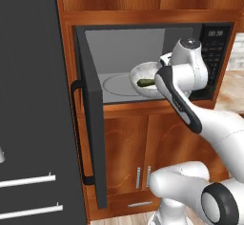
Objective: Pick the squash from the sink and place it in the bowl. Then pick the bowl and place it in the microwave. Then close the microwave door and press the start button.
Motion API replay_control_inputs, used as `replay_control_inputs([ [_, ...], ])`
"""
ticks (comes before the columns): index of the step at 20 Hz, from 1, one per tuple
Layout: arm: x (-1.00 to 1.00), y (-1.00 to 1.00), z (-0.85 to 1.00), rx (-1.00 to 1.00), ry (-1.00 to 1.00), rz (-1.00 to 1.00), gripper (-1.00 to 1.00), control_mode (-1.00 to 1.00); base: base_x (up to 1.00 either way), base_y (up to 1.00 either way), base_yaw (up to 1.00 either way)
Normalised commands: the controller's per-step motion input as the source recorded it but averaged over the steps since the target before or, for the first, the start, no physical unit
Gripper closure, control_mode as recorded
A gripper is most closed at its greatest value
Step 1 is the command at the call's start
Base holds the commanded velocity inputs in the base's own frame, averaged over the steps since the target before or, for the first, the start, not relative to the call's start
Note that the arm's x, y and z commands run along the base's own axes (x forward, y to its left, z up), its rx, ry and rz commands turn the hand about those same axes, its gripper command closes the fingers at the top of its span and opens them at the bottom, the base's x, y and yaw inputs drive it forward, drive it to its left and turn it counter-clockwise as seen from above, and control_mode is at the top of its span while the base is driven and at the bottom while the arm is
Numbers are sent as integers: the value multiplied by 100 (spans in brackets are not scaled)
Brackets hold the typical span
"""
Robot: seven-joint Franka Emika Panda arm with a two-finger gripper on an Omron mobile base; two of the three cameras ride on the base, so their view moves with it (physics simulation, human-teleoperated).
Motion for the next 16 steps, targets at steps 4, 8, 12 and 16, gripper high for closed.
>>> replay_control_inputs([
  [4,100,35,-36,0,13,0,100,-100,0,0,0],
  [8,100,7,-16,0,17,0,100,-100,0,0,0],
  [12,100,0,0,1,8,0,100,-100,0,0,0],
  [16,88,0,-39,0,9,0,100,-100,0,0,0],
])
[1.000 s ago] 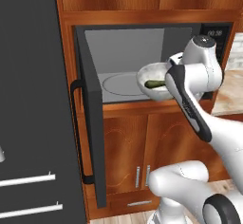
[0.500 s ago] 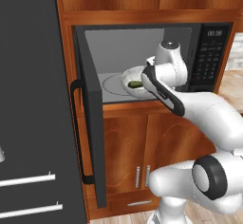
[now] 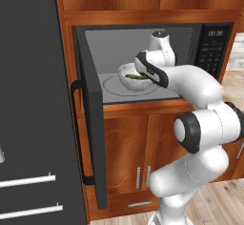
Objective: Pick the squash from the sink and place it in the bowl. Then pick the bowl and place it in the microwave. Then close the microwave door and press the start button.
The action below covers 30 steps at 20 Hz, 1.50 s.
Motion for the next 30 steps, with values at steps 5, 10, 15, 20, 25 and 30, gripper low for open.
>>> replay_control_inputs([
  [5,16,20,-52,0,4,0,-100,-100,0,0,0],
  [10,-65,3,0,0,-9,0,-100,-100,0,0,0],
  [15,-83,0,35,3,-8,0,-100,-100,0,0,0],
  [20,-100,0,46,5,0,0,-100,-100,0,0,0],
  [25,-100,0,34,4,-2,0,-100,-100,0,0,0],
  [30,-100,4,57,10,-2,6,-100,-100,0,0,0],
])
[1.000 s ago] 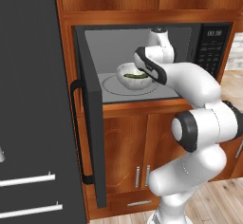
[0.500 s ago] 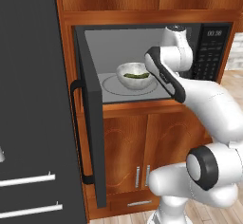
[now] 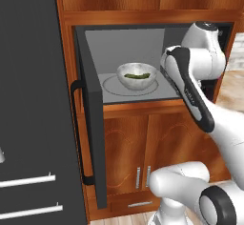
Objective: Pick the squash from the sink and place it in the bowl. Then pick the bowl and place it in the microwave. Then close the microwave door and press the start button.
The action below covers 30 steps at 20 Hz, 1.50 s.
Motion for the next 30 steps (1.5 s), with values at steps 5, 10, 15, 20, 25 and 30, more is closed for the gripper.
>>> replay_control_inputs([
  [5,-100,28,89,12,-5,12,-100,-100,0,0,0],
  [10,-100,21,34,6,-33,3,-100,-100,0,0,0],
  [15,-100,1,29,2,-37,9,-100,-100,0,0,0],
  [20,-100,0,86,14,-3,17,-100,-100,0,0,0],
  [25,-100,4,15,11,-3,10,-100,-100,0,0,0],
  [30,-100,2,18,10,5,13,-100,-100,0,0,0],
])
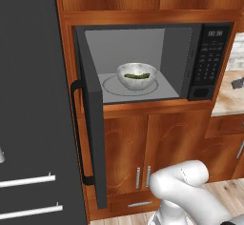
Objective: Pick the squash from the sink and place it in the bowl. Then pick the bowl and place it in the microwave. Then close the microwave door and press the start button.
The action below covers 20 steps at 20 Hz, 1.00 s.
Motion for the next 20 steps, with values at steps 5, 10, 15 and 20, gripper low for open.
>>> replay_control_inputs([
  [5,-100,25,2,2,1,14,-100,-100,0,0,0],
  [10,-100,32,12,2,2,15,-100,-100,0,0,0],
  [15,-62,72,-8,0,8,3,-100,-100,0,0,0],
  [20,40,64,-63,0,9,0,-100,-100,0,0,0],
])
